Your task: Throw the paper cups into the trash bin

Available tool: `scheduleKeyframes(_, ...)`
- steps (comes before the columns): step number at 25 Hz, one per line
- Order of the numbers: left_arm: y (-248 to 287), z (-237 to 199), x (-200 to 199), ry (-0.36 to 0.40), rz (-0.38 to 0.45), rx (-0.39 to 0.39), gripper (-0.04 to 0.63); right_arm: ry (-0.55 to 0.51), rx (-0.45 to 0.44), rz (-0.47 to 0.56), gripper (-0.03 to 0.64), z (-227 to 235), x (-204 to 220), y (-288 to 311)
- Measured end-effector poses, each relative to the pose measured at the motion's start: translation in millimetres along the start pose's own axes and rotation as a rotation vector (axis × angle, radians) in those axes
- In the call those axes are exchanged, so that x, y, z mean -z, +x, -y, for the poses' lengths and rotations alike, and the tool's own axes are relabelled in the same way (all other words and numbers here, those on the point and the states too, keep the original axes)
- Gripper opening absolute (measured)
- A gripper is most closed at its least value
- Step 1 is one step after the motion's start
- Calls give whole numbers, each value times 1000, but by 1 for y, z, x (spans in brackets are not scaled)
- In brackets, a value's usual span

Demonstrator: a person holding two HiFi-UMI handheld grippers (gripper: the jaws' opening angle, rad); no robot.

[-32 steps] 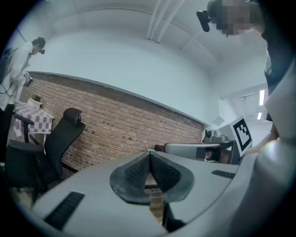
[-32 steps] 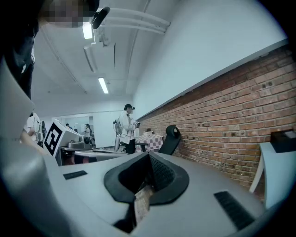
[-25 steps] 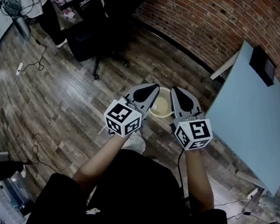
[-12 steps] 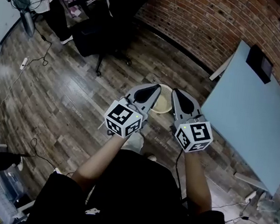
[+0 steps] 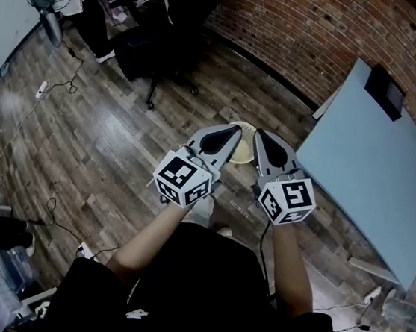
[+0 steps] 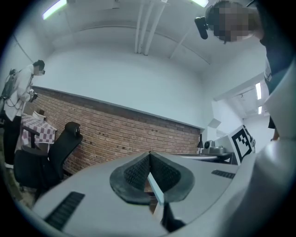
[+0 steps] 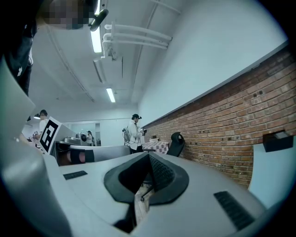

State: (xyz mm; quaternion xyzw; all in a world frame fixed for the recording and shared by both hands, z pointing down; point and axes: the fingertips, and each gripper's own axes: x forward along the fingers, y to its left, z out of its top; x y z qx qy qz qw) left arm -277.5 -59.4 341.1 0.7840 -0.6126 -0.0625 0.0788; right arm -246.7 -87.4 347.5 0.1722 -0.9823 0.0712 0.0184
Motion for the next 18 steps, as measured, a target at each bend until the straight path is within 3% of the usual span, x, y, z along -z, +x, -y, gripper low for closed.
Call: scheduleKeyframes(18,-32,59,6,21,-23,-23,3,22,-1,21,3,-19,0,-64)
